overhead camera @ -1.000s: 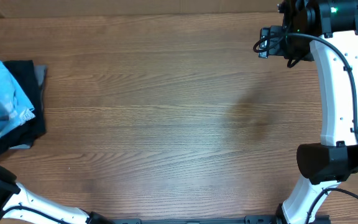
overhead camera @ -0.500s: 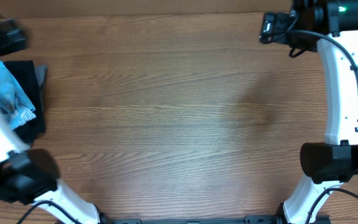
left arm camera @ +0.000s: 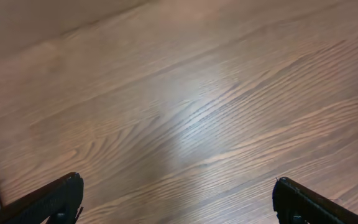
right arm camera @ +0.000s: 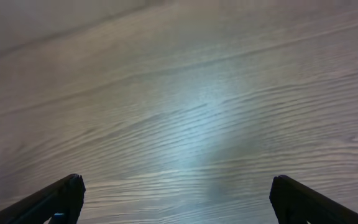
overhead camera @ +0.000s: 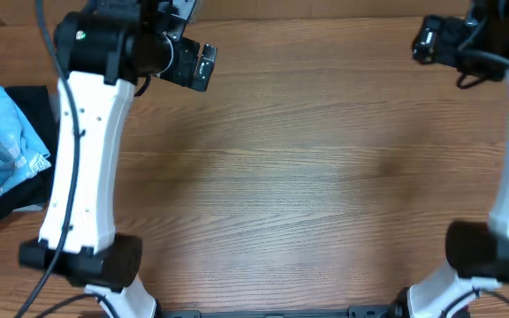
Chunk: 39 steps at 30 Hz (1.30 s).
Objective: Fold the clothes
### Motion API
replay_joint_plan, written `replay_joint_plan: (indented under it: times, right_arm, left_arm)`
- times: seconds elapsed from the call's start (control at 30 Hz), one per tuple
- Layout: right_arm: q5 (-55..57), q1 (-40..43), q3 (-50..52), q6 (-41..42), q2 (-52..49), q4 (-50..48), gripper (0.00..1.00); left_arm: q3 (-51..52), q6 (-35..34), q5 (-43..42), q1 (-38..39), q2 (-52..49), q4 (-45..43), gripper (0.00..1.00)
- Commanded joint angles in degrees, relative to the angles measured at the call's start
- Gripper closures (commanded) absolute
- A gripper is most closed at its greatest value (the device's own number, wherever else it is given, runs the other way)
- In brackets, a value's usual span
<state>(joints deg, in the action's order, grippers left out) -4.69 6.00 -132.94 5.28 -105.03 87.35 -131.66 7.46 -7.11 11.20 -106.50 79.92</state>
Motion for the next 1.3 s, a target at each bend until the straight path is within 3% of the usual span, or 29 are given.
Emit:
replay_joint_plan:
  times: [0.0,0.1,0.23,0.37,0.43,0.5,0.6,0.77,0.87,1.0,1.07,1.13,1.17,1.27]
  right_arm:
    - [-0.55,0.15,6.67,0.74,11.89,-1.18,0.01]
    - [-0.57,0.15,20.48,0.76,22.34,-6.12,0.01]
    - [-0.55,0.13,54.80,1.18,47.50,-20.17,0.00]
    - [0.72,0.13,72.11,1.16,66.01,-23.47,0.00]
    - [0.72,0.13,73.53,1.16,68.54,-20.37,0.00]
    - [0.72,0.13,73.53,1.16,68.41,-14.82,0.00]
    - [0.72,0.13,73.53,1.16,68.32,-13.92,0.00]
    - [0.72,0.13,73.53,1.16,68.32,-13.92,0.00]
    - [2.10,-1.31,74.23,0.24,74.60,-15.96,0.00]
    - [1.49,-4.63,94.16,-0.81,97.57,-38.27,0.00]
    - [0.28,-5.99,104.98,-1.20,102.95,-50.34,0.00]
    - [-1.73,-6.10,113.52,-1.22,104.39,-62.99,0.00]
    - [-2.78,-6.10,119.80,-1.25,104.45,-73.75,0.00]
    - [-2.93,-6.10,128.41,-3.82,104.50,-89.68,0.00]
  left_arm:
    - [3.02,-0.17,1.75,-0.35,10.40,-0.07,0.00]
    - [16.55,-0.22,3.98,-0.94,20.74,-3.63,0.00]
    - [46.69,-0.20,4.96,-3.93,45.20,-16.70,0.00]
    - [69.07,-1.07,11.15,-5.95,66.27,-21.51,0.00]
    - [72.98,-1.07,11.13,-5.95,69.96,-20.79,0.00]
    - [74.95,-1.07,11.13,-5.95,70.97,-14.43,0.00]
    - [75.21,-1.09,11.13,-5.95,70.88,-8.28,0.00]
    - [75.21,-1.07,11.13,-5.95,70.88,-8.33,0.00]
    - [75.21,-1.07,11.13,-5.95,70.88,-8.33,0.00]
    - [75.21,-1.07,11.13,-5.95,70.88,-8.33,0.00]
    - [75.21,-1.07,11.13,-5.95,70.88,-8.33,0.00]
    - [75.21,-1.07,11.13,-5.95,70.88,-8.33,0.00]
    - [75.21,-1.07,11.13,-5.95,70.88,-8.33,0.00]
    - [75.21,-1.09,11.13,-5.95,70.88,-8.33,0.00]
